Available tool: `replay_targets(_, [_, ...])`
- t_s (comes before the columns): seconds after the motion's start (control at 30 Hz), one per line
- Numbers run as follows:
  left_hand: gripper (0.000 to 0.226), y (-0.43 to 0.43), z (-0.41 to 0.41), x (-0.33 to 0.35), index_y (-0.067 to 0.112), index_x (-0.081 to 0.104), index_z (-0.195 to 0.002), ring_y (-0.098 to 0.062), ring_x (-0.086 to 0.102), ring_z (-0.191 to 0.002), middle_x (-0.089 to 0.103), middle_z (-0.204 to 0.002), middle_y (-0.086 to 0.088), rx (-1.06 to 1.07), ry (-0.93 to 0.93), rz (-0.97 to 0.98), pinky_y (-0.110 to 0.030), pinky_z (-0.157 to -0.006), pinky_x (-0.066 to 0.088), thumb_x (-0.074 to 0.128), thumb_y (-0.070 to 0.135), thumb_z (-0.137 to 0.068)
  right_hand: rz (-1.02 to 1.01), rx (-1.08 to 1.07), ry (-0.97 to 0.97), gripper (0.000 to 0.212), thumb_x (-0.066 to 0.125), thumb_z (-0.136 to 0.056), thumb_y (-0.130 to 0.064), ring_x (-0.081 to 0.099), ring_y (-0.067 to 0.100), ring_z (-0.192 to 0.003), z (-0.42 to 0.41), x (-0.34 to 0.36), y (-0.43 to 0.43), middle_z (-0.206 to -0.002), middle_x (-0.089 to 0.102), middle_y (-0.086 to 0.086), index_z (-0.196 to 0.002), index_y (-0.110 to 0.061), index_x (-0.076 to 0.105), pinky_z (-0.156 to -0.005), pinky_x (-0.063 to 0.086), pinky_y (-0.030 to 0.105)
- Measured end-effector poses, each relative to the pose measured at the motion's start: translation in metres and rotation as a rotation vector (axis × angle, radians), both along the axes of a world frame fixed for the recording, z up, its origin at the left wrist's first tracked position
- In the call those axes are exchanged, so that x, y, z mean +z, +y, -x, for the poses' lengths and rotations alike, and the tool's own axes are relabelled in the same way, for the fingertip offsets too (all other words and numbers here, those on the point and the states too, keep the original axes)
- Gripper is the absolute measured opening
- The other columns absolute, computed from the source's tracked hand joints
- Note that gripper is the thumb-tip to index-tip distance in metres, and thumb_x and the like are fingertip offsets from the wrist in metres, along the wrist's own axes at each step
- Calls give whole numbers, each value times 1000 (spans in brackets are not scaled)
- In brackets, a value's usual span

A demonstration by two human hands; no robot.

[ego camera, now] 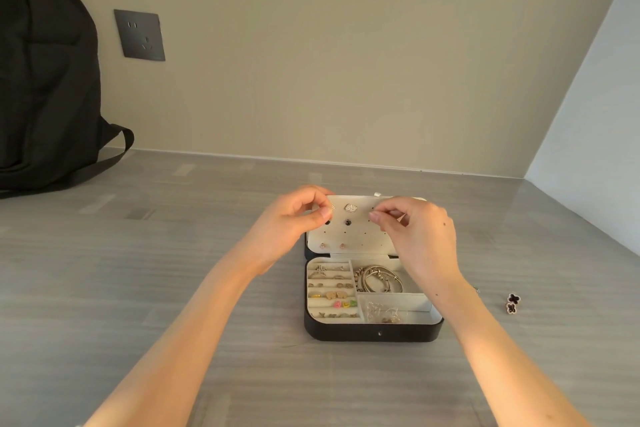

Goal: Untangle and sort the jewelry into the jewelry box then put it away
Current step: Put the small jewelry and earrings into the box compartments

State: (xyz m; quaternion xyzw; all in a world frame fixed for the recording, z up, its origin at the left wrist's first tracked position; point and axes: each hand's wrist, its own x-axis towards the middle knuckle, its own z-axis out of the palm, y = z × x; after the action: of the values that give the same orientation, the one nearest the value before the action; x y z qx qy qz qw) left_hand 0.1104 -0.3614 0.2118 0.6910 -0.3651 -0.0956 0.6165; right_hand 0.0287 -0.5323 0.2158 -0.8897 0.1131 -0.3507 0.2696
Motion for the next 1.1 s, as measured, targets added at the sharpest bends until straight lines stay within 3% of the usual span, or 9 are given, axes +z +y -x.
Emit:
replay_targets(0.13, [18, 1, 1, 1, 14, 58, -75, 3, 54, -87, 58, -100, 8, -17, 17, 7, -24, -91, 37, 54, 3, -89, 227, -135, -182, 19, 78, -71, -31, 51, 14, -58, 0, -1, 3, -62, 53, -13, -71, -20, 63, -48, 27, 19])
replay_targets(0.23, [14, 4, 0, 1, 12, 58, -74, -3, 55, -91, 60, -105, 3, -46, 51, 22, -27, -92, 39, 59, 9, -87, 383, -206, -268, 40, 82, -60, -43, 55, 23, -67, 0, 1, -9, -75, 60, -2, -83, -15, 63, -55, 34, 25])
replay_targets(0.33, [7, 7, 2, 3, 12, 60, -71, -8, 55, -94, 60, -108, 0, -94, 86, 8, -26, -90, 39, 60, 18, -75, 524, -79, -283, 37, 71, -65, -53, 54, 25, -79, -2, 4, -24, -83, 62, -2, -85, -22, 71, -73, 30, 31])
replay_targets(0.4, [8, 11, 2, 6, 11, 61, -70, -9, 57, -97, 62, -108, 3, -132, 102, -11, -25, -89, 41, 60, 18, -74, 528, 64, -282, 32, 63, -70, -53, 51, 19, -80, -2, 5, -30, -80, 63, -6, -75, -22, 71, -74, 25, 27])
replay_targets(0.53, [14, 24, -6, 18, 21, 67, -63, -9, 61, -96, 67, -100, 6, -123, 103, 95, -18, -86, 47, 61, 15, -75, 561, 220, -316, 30, 62, -76, -47, 50, 16, -74, 11, -6, -33, -74, 63, -9, -68, -18, 67, -73, 31, 31])
replay_targets(0.63, [15, 15, -15, 26, 22, 68, -66, -3, 57, -80, 65, -80, 11, -132, -24, -132, -17, -80, 42, 69, 14, -79, 547, 273, -353, 26, 65, -78, -41, 50, 13, -74, 21, -20, -32, -73, 63, -9, -68, -17, 66, -74, 32, 27])
replay_targets(0.77, [7, -14, -21, 30, 20, 65, -82, -9, 56, -80, 65, -79, 8, -299, -100, -501, -26, -81, 44, 62, 16, -86, 502, 272, -386, 26, 66, -79, -39, 51, 11, -76, 24, -31, -29, -74, 64, -9, -69, -15, 67, -75, 32, 27])
replay_targets(0.93, [7, -41, -24, 33, 17, 63, -85, -4, 57, -75, 64, -76, 14, -493, -48, -680, -21, -77, 47, 60, 11, -88, 449, 278, -393, 23, 68, -78, -35, 51, 12, -77, 25, -38, -27, -74, 64, -9, -69, -14, 67, -74, 34, 29])
replay_targets(1.1, [10, -52, -31, 33, 17, 62, -85, -5, 57, -74, 63, -74, 15, -599, -62, -729, -24, -79, 46, 59, 9, -88, 373, 275, -384, 24, 65, -79, -37, 51, 13, -76, 25, -39, -25, -74, 64, -10, -70, -15, 67, -74, 33, 28])
